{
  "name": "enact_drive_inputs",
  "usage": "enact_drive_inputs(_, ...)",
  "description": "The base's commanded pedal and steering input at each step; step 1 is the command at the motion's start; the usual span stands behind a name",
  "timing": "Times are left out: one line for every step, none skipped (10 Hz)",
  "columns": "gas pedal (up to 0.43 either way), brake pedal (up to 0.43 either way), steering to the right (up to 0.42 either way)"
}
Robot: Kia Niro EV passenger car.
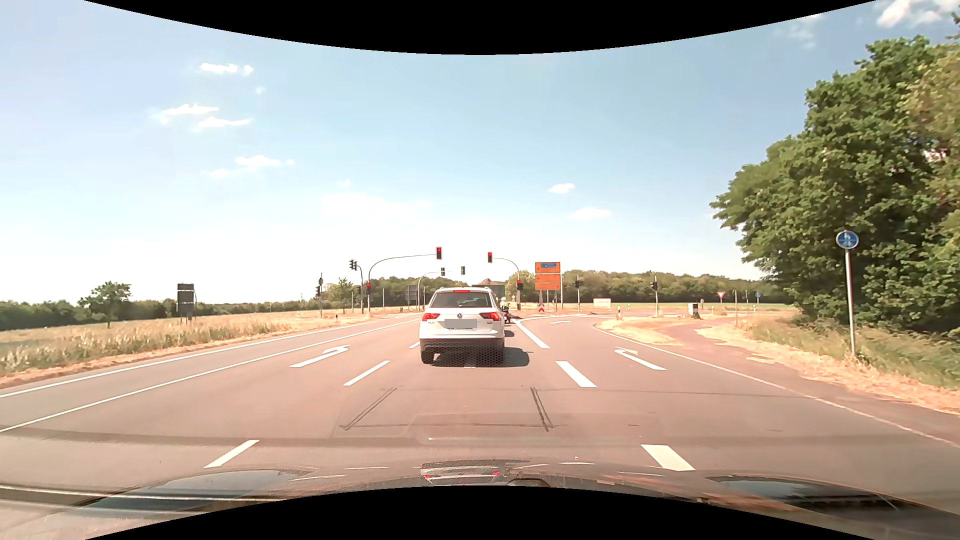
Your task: Follow the waypoints while adhering to traffic rules and regulations
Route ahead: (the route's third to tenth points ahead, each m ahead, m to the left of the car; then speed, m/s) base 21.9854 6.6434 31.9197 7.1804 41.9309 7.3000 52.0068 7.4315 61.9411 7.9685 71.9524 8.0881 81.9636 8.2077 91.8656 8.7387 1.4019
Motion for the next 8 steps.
enact_drive_inputs(0.000,0.000,-0.005)
enact_drive_inputs(0.000,0.000,-0.005)
enact_drive_inputs(0.000,0.000,-0.005)
enact_drive_inputs(0.000,0.000,-0.005)
enact_drive_inputs(0.000,0.000,-0.005)
enact_drive_inputs(0.000,0.000,-0.005)
enact_drive_inputs(0.000,0.000,-0.005)
enact_drive_inputs(0.000,0.000,-0.005)
